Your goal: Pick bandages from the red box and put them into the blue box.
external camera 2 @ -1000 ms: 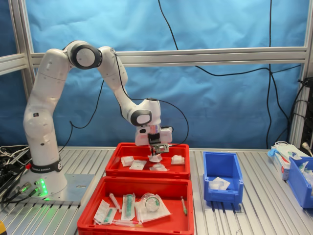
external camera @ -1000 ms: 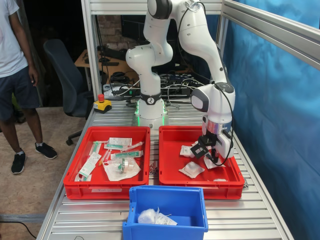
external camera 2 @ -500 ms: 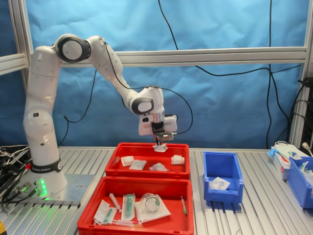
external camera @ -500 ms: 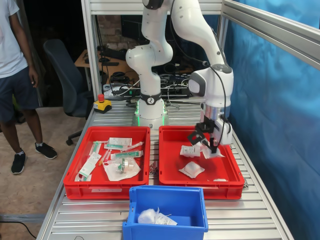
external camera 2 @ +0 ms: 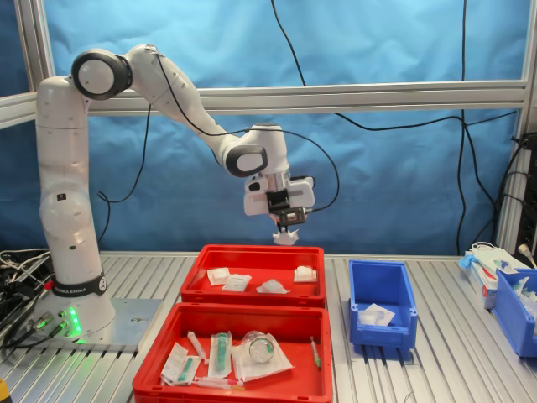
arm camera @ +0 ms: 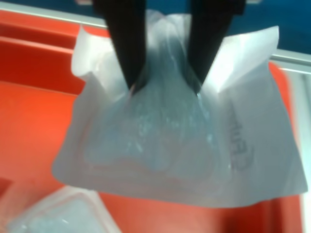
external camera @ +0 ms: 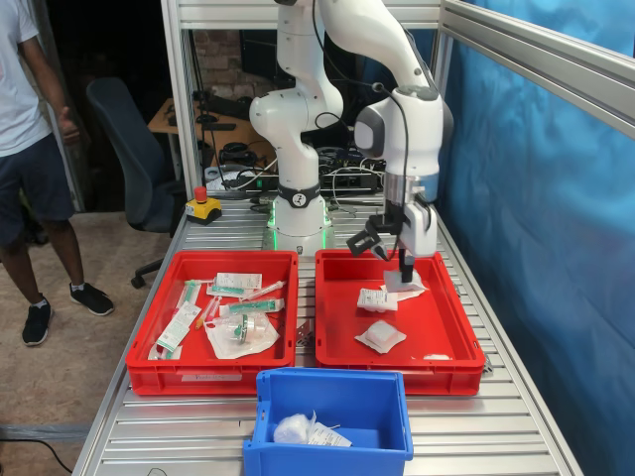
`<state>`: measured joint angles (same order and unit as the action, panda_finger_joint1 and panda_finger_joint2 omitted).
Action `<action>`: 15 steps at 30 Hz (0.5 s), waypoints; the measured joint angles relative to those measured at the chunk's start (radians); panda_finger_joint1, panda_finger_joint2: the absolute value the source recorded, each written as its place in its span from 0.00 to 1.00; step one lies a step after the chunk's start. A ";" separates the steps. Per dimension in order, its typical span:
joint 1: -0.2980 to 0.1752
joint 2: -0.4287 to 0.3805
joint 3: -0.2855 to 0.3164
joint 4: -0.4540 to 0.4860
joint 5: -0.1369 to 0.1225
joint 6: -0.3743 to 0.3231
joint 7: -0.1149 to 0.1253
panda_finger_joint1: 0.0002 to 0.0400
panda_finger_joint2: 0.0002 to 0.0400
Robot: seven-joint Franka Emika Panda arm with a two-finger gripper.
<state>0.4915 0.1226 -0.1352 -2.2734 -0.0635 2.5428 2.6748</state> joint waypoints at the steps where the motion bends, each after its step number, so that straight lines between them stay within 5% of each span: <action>1: 0.000 -0.009 -0.015 0.009 0.000 -0.004 0.000 0.12 0.12; 15: 0.000 -0.019 -0.165 0.169 0.000 -0.059 0.000 0.12 0.12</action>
<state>0.4912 0.1032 -0.3000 -2.1042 -0.0636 2.4838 2.6748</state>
